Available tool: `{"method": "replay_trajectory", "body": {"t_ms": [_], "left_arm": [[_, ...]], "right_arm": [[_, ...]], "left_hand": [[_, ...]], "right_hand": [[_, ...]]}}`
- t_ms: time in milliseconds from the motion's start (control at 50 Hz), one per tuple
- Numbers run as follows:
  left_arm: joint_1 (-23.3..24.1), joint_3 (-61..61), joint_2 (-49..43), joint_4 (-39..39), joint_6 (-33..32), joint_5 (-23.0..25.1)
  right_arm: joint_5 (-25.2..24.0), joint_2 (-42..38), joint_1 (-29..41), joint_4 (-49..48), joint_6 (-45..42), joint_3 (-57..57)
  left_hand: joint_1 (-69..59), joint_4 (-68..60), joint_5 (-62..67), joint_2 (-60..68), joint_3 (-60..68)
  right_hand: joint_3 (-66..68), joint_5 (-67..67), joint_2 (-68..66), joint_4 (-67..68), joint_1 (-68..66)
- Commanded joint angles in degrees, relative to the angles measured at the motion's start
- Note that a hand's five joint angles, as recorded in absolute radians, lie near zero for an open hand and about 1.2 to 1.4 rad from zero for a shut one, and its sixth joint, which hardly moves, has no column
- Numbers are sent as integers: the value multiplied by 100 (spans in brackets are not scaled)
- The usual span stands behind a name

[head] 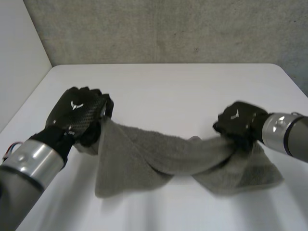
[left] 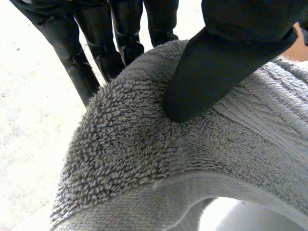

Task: Fold the towel.

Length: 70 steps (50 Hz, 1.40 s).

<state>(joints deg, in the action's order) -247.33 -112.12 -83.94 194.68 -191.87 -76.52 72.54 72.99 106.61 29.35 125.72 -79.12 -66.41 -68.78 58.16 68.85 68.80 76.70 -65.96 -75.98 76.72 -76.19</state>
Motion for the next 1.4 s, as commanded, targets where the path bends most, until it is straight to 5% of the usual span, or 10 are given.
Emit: {"method": "replay_trajectory", "body": {"t_ms": [20, 160, 340, 560, 640, 700, 840, 960, 1160, 1400], "left_arm": [[62, 1043, -931, 677, -9, -29], [53, 2851, -1099, 1247, 88, -161], [79, 2176, -562, 1301, 686, -258], [-61, -794, -527, 1512, 677, 225], [-306, -1557, -519, 1224, 302, 681], [-430, -1708, -413, 584, -505, 1032], [-781, -1227, 61, -875, -1879, 1192], [-861, -453, 106, -1274, -1601, 1183], [-809, 1223, -901, -1204, 42, 1105], [-501, 4184, -3467, -2142, 475, 297]], "right_arm": [[234, -347, 27, -1898, 1341, 951], [1050, 99, 27, -4303, 2614, 1444], [691, 743, 36, -3788, 2519, 450], [-285, 602, -52, -1661, -566, -1967], [-75, 523, -218, -531, -2467, -2879], [-83, 576, -474, -501, -2658, -2828], [-179, 892, -711, -1641, -125, -1793], [-302, 927, -764, -2178, 1803, -1422], [-276, 857, -703, -2425, 2448, -1483], [-232, 303, -667, -2153, 2475, -1642]], "left_hand": [[-1244, -1007, 1068, 999, 1005], [-1227, -990, 1052, 982, 988], [-924, -687, 749, 679, 685], [1145, 1382, -1320, -1389, -1384], [3674, 3910, -3849, -3918, -3913], [5641, 5878, -5816, -5885, -5880], [5641, 5878, -5816, -5885, -5880], [5641, 5878, -5816, -5885, -5880], [5536, 5773, -5711, -5780, -5775], [4999, 5235, -5174, -5243, -5238]], "right_hand": [[330, -404, -402, 328, -381], [330, -404, -402, 328, -381], [330, -404, -402, 328, -381], [0, -74, -72, -3, -51], [-5337, 5263, 5265, -5340, 5286], [-5938, 5864, 5866, -5941, 5887], [-6670, 6596, 6598, -6672, 6619], [-6670, 6596, 6598, -6672, 6619], [-6670, 6596, 6598, -6672, 6619], [-5568, 5494, 5496, -5571, 5517]]}}
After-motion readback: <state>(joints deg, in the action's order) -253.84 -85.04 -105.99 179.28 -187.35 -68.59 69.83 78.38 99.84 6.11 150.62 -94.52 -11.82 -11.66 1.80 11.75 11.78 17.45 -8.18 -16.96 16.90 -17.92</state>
